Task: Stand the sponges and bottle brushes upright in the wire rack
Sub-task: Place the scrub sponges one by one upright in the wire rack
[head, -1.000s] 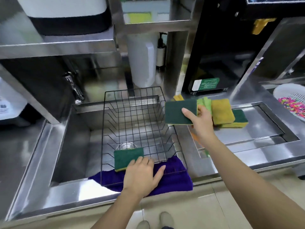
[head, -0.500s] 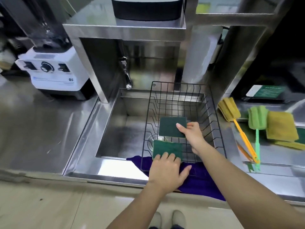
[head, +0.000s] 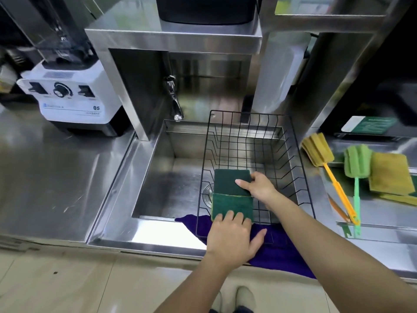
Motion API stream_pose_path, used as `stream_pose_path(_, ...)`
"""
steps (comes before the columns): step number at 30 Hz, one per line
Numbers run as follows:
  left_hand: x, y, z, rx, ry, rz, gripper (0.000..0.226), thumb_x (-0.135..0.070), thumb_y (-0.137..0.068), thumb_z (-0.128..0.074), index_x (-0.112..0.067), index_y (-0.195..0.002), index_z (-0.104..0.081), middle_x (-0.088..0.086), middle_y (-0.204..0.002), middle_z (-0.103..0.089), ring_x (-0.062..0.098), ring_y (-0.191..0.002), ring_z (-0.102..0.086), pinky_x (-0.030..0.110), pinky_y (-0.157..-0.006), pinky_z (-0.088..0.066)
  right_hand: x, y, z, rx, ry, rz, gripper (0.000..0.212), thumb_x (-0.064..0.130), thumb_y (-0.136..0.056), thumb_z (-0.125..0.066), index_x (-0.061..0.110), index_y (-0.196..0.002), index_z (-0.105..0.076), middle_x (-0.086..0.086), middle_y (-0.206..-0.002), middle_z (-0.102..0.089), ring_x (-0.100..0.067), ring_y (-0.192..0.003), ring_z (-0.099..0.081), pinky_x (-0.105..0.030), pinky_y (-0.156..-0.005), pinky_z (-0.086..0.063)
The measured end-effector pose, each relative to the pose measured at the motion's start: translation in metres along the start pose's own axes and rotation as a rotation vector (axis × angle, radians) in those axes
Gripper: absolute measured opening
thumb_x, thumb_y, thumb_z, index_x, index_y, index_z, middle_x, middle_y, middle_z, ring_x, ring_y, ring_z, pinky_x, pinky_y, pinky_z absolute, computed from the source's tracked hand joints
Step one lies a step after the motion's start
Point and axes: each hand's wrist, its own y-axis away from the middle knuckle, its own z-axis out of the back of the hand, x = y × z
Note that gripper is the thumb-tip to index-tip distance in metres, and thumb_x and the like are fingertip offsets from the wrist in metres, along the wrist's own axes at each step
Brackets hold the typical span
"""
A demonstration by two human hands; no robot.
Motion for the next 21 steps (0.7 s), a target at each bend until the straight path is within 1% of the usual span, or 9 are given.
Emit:
stream_pose_path(3, 0.0, -0.001, -0.001, -0.006, -0.012, -0.003, 0.052, -0.05, -0.088, -0.035, -0.013, -0.064, -0.063, 0.003, -0.062, -0.06, 0.023, -0.061, -0.053, 0.032, -0.056, -0.044, 0.0, -0.003, 0.001, -0.007, 0.135, 0.003, 0.05, 0.039, -0.083, -0.066, 0.004, -0.116, -0.055, -0.015, -0.119, -0.066, -0.031, -0.108, -0.061, -0.044, -0.097, -0.049)
stream_pose_path(6, -0.001, -0.002, -0.004, -0.028, -0.007, -0.008, 0.048, -0.047, -0.087, -0.039, -0.013, -0.061, -0.061, 0.003, -0.059, -0.058, 0.023, -0.059, -0.051, 0.031, -0.054, -0.042, 0.004, 0.002, 0.002, -0.068, 0.4, 0.014, 0.058, 0.054, -0.083, -0.057, 0.008, -0.117, -0.054, -0.012, -0.12, -0.064, -0.031, -0.11, -0.059, -0.045, -0.094, -0.05)
stream_pose_path(8, -0.002, -0.002, -0.004, -0.036, -0.001, -0.029, 0.046, -0.045, -0.088, -0.04, -0.013, -0.061, -0.06, 0.003, -0.059, -0.057, 0.022, -0.058, -0.05, 0.031, -0.054, -0.041, 0.007, 0.006, 0.002, -0.084, 0.45, 0.037, 0.059, 0.055, -0.084, -0.055, 0.01, -0.121, -0.05, -0.012, -0.124, -0.062, -0.031, -0.111, -0.059, -0.045, -0.092, -0.051)
stream_pose_path(11, -0.008, -0.003, -0.003, -0.01, -0.02, -0.066, 0.047, -0.047, -0.088, -0.04, -0.014, -0.061, -0.059, 0.003, -0.059, -0.057, 0.022, -0.058, -0.05, 0.032, -0.056, -0.04, 0.009, 0.014, 0.005, -0.08, 0.407, 0.082, 0.054, 0.049, -0.088, -0.053, 0.01, -0.124, -0.048, -0.011, -0.126, -0.061, -0.03, -0.112, -0.059, -0.042, -0.091, -0.051)
stream_pose_path(14, -0.027, -0.011, -0.003, 0.054, -0.034, -0.095, 0.051, -0.053, -0.087, -0.039, -0.014, -0.062, -0.061, 0.004, -0.06, -0.059, 0.023, -0.059, -0.05, 0.034, -0.059, -0.039, 0.011, 0.023, 0.023, -0.175, 0.315, 0.141, 0.044, 0.038, -0.092, -0.052, 0.01, -0.125, -0.052, -0.01, -0.122, -0.063, -0.028, -0.112, -0.058, -0.037, -0.091, -0.048)
stream_pose_path(16, -0.043, -0.017, -0.004, 0.092, -0.034, -0.109, 0.054, -0.056, -0.086, -0.036, -0.015, -0.063, -0.062, 0.004, -0.061, -0.06, 0.023, -0.06, -0.052, 0.034, -0.059, -0.041, 0.012, 0.029, 0.043, -0.223, 0.209, 0.196, 0.035, 0.029, -0.092, -0.054, 0.01, -0.121, -0.055, -0.006, -0.104, -0.066, -0.024, -0.102, -0.059, -0.034, -0.087, -0.048)
stream_pose_path(18, -0.057, -0.023, -0.006, 0.128, -0.035, -0.123, 0.055, -0.058, -0.085, -0.035, -0.015, -0.063, -0.063, 0.004, -0.061, -0.061, 0.024, -0.06, -0.053, 0.034, -0.058, -0.043, 0.01, 0.033, 0.067, -0.256, 0.113, 0.243, 0.028, 0.023, -0.092, -0.056, 0.009, -0.115, -0.058, 0.004, -0.081, -0.057, -0.017, -0.087, -0.055, -0.029, -0.078, -0.045)
stream_pose_path(19, -0.063, -0.026, -0.006, 0.143, -0.036, -0.128, 0.056, -0.058, -0.084, -0.034, -0.015, -0.064, -0.063, 0.004, -0.06, -0.062, 0.024, -0.059, -0.054, 0.034, -0.057, -0.043, 0.008, 0.033, 0.08, -0.3, 0.095, 0.259, 0.026, 0.021, -0.091, -0.057, 0.007, -0.114, -0.058, 0.006, -0.075, -0.053, -0.017, -0.083, -0.053, -0.028, -0.076, -0.044)
stream_pose_path(21, -0.075, -0.033, -0.008, 0.173, -0.029, -0.136, 0.059, -0.06, -0.083, -0.033, -0.014, -0.064, -0.064, 0.005, -0.06, -0.063, 0.025, -0.058, -0.055, 0.035, -0.056, -0.045, -0.004, 0.032, 0.109, -0.434, 0.06, 0.26, 0.027, 0.017, -0.091, -0.057, 0.005, -0.114, -0.058, 0.0, -0.081, -0.054, -0.019, -0.083, -0.052, -0.032, -0.081, -0.046)
